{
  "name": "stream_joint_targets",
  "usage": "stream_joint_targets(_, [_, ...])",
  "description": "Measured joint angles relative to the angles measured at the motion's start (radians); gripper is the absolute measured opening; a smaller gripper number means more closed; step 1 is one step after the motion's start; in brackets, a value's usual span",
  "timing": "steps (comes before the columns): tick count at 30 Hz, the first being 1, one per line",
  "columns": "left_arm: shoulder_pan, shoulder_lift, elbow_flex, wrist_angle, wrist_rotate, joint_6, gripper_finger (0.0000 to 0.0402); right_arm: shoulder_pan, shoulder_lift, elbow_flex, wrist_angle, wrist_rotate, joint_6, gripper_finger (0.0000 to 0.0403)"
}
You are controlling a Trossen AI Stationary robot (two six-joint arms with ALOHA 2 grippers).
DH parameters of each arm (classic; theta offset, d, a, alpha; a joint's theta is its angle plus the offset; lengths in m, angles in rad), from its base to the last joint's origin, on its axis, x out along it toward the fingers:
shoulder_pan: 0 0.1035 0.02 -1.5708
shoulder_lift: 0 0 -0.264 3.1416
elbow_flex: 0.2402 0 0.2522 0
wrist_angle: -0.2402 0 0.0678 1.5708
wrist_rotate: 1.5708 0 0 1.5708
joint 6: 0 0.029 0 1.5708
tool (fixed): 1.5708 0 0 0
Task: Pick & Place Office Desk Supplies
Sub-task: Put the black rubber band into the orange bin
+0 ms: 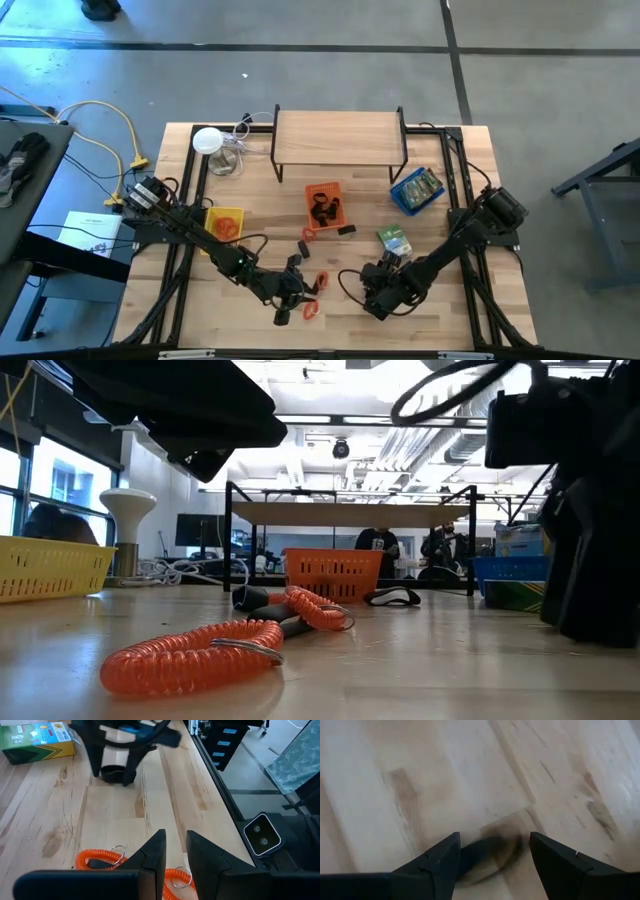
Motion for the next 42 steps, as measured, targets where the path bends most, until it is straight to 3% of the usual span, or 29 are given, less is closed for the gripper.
stream_joint_targets(6, [0.000,0.000,0.000,0.000,0.000,0.000,0.0072,-0.020,0.022,0.004,0.004,-0.031,-0.005,0.0226])
stream_joint_targets(10, [0.000,0.000,-0.001,0.000,0.000,0.000,0.0072,-0.027,0.022,0.004,0.002,-0.046,-0.004,0.0200])
stream_joint_targets(21, [0.000,0.000,-0.002,0.000,0.000,0.000,0.0072,-0.028,0.021,0.002,-0.002,-0.069,-0.049,0.0013])
stream_joint_targets(31, [0.000,0.000,-0.002,0.000,0.000,0.000,0.0072,-0.008,0.027,0.066,-0.044,-0.055,-0.129,0.0003])
stream_joint_targets(42, [0.001,0.000,-0.002,-0.001,-0.001,0.000,0.0072,0.004,0.025,0.202,-0.085,0.092,-0.302,0.0003])
